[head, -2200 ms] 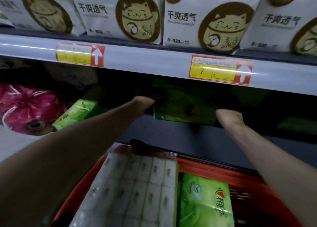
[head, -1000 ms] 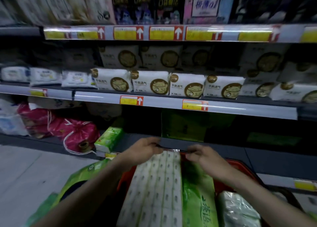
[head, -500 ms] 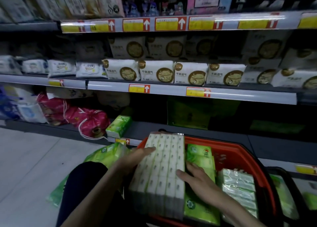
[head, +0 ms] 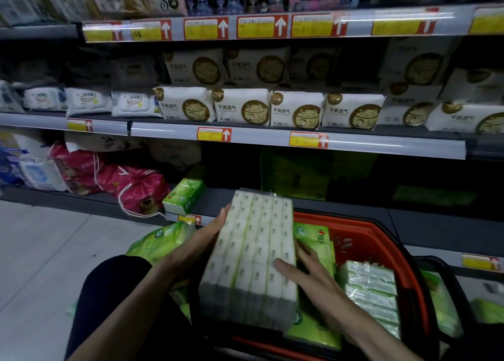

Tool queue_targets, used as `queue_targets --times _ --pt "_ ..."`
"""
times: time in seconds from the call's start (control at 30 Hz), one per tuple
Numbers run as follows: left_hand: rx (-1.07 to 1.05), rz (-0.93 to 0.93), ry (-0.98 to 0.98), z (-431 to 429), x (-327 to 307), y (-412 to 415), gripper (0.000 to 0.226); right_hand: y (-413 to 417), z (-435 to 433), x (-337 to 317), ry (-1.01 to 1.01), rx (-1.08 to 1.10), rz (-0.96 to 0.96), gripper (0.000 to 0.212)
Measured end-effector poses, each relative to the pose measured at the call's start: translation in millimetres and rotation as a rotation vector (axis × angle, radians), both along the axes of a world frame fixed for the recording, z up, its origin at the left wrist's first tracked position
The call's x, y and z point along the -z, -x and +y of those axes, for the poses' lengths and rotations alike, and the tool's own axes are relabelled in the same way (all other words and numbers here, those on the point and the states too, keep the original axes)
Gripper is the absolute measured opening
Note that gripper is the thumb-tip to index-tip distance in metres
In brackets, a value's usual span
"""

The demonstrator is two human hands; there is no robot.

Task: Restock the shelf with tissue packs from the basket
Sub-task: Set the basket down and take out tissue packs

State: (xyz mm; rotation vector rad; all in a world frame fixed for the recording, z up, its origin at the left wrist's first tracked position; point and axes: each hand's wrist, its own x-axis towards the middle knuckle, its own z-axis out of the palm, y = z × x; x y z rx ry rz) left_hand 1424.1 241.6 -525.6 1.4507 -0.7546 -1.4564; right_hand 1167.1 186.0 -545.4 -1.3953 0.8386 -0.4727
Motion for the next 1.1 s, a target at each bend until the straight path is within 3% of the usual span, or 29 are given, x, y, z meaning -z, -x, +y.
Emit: queue_targets --times 0.13,0.2,0.27,0.4,0.5,0.63,0.73,0.83,0.93,1.0,1.1 --pt "-0.004 0.006 0.073 -2.3 6.2 -6.3 0.069 0.5 -5.3 -19.5 -0.137 -0.025 -0.163 0.094" --pt "-0.04 0.002 0.152 -4.6 9.6 -3.2 0.068 3.7 -10.6 -22.6 -0.168 -0.012 -0.251 0.104" --pt "-0.148 0.022 0.189 -9.2 8.0 -1.1 0.063 9.1 -14.3 -24.1 -0.344 0.064 -0.363 0.112" --pt "-0.404 0.259 0.177 -15.2 0.1 -4.0 0.065 25.9 -30.5 -23.5 -0.62 0.119 -0.539 0.115" --pt "-0.447 0.369 0.118 -17.3 -9.3 -0.5 0.064 36.4 -44.2 -18.6 -0.733 0.051 -0.612 0.105" --pt "-0.39 0.356 0.022 -21.4 -22.8 -5.5 0.06 51.4 -59.3 -20.7 -0.661 0.01 -0.574 0.107" --pt "-0.381 0.348 -0.048 -16.7 -32.9 -10.5 0.071 62.1 -69.2 -31.6 -0.667 -0.081 -0.524 0.091" --pt "-0.237 0.316 -0.116 -13.5 -38.8 2.1 0.075 80.1 -79.0 -16.0 -0.703 -0.086 -0.532 0.075" --pt "-0.198 0.2 -0.189 -14.3 -33.9 16.6 0.063 72.8 -74.6 -25.9 -0.606 -0.104 -0.386 0.085" --pt "-0.211 0.161 -0.21 -14.1 -33.7 17.6 0.055 64.1 -76.4 -34.1 -0.575 0.016 -0.263 0.093" --pt "-0.283 0.197 -0.188 -13.7 -34.0 14.2 0.053 61.1 -90.9 -29.2 -0.459 0.304 -0.155 0.063"
